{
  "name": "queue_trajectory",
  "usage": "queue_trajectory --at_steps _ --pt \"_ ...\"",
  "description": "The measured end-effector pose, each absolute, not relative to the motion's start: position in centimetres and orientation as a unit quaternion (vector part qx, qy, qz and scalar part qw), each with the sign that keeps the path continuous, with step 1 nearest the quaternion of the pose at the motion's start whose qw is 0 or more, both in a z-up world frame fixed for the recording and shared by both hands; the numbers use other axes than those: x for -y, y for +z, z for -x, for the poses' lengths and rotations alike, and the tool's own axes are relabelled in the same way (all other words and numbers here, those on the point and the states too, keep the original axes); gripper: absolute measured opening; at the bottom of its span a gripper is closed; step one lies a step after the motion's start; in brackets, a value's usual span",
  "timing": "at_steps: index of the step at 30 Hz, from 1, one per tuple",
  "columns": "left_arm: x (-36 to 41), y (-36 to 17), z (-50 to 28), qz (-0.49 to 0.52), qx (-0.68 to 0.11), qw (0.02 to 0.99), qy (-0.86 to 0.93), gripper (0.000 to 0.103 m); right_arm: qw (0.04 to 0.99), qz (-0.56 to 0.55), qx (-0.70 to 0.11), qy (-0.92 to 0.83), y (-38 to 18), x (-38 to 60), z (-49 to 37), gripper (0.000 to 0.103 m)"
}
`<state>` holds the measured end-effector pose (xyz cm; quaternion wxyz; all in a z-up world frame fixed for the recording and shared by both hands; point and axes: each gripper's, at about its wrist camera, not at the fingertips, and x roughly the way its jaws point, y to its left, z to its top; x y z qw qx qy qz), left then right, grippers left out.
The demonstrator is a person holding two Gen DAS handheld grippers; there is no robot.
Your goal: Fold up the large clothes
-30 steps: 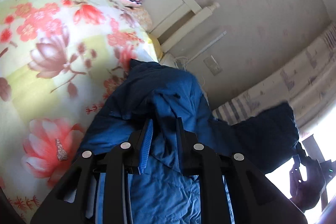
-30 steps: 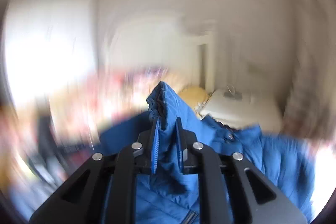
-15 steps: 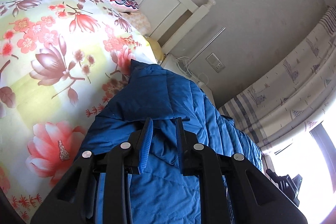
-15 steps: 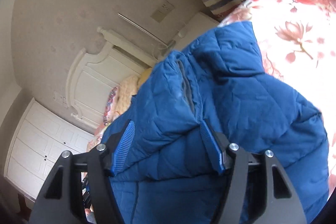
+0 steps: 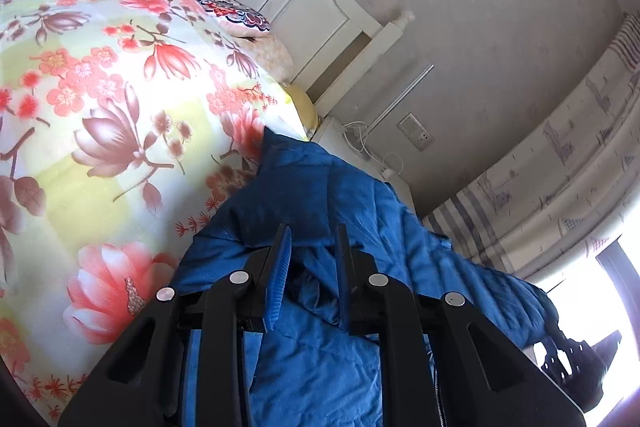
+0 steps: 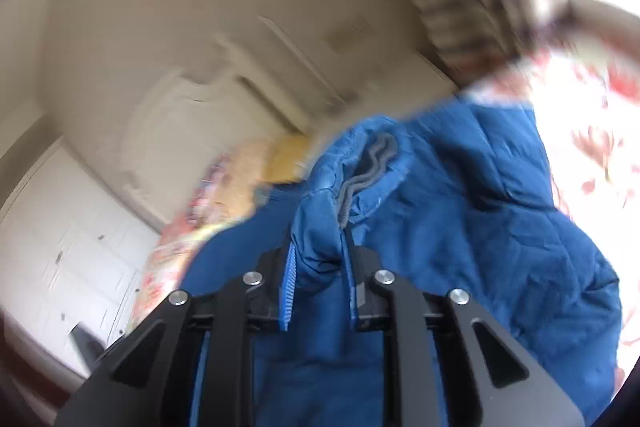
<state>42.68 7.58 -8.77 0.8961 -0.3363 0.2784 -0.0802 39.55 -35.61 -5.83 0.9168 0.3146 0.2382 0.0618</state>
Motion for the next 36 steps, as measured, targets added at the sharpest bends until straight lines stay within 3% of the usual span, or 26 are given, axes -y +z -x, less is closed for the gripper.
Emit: queue_trajectory --at_steps 3,11,14,18,21,23,24,27,30,36 --pt "-7.2 -8.9 -43.0 0.333 -0.29 0.894 -0.081 0.012 0.927 -0.304 -0.213 0.053 -4.7 35.6 -36.8 0.019" --pt "-6.9 -8.9 -43.0 0.324 -0.295 0.895 -0.079 0.012 0.892 -0.342 -0.294 -0.006 -10.9 38.2 -37.4 0.022" --pt "-7.0 -9.0 -43.0 0.326 -0.295 0.895 -0.078 0.012 0.9 -0.303 -0.311 -0.043 -9.3 37.3 -36.9 0.032" --pt "-6.9 -9.0 -43.0 0.32 -0.299 0.895 -0.081 0.012 0.937 -0.227 -0.231 -0.128 -5.1 36.4 -34.2 0.033" --pt "-6.8 -8.9 -43.0 0.316 -0.299 0.897 -0.081 0.012 0.95 -0.165 -0.249 -0.086 -3.0 34.0 -36.8 0.037" --pt "-6.6 -8.8 -43.0 0.315 -0.299 0.897 -0.079 0.012 0.958 -0.103 -0.259 -0.064 -2.3 31.6 -39.4 0.047" --pt "-6.6 -8.8 -43.0 0.313 -0.3 0.898 -0.079 0.012 0.957 -0.082 -0.27 -0.061 -2.3 30.7 -40.6 0.054" --pt "-6.5 -8.6 -42.9 0.31 -0.295 0.9 -0.076 0.012 0.949 -0.034 -0.304 -0.075 -3.5 29.2 -43.4 0.06" --pt "-6.2 -8.1 -42.5 0.305 -0.285 0.906 -0.072 0.012 0.912 -0.013 -0.401 -0.086 -7.5 29.0 -45.1 0.062" --pt "-3.5 -3.2 -43.9 0.245 -0.283 0.925 -0.065 0.012 0.916 0.025 -0.393 -0.078 -9.4 28.1 -43.7 0.062"
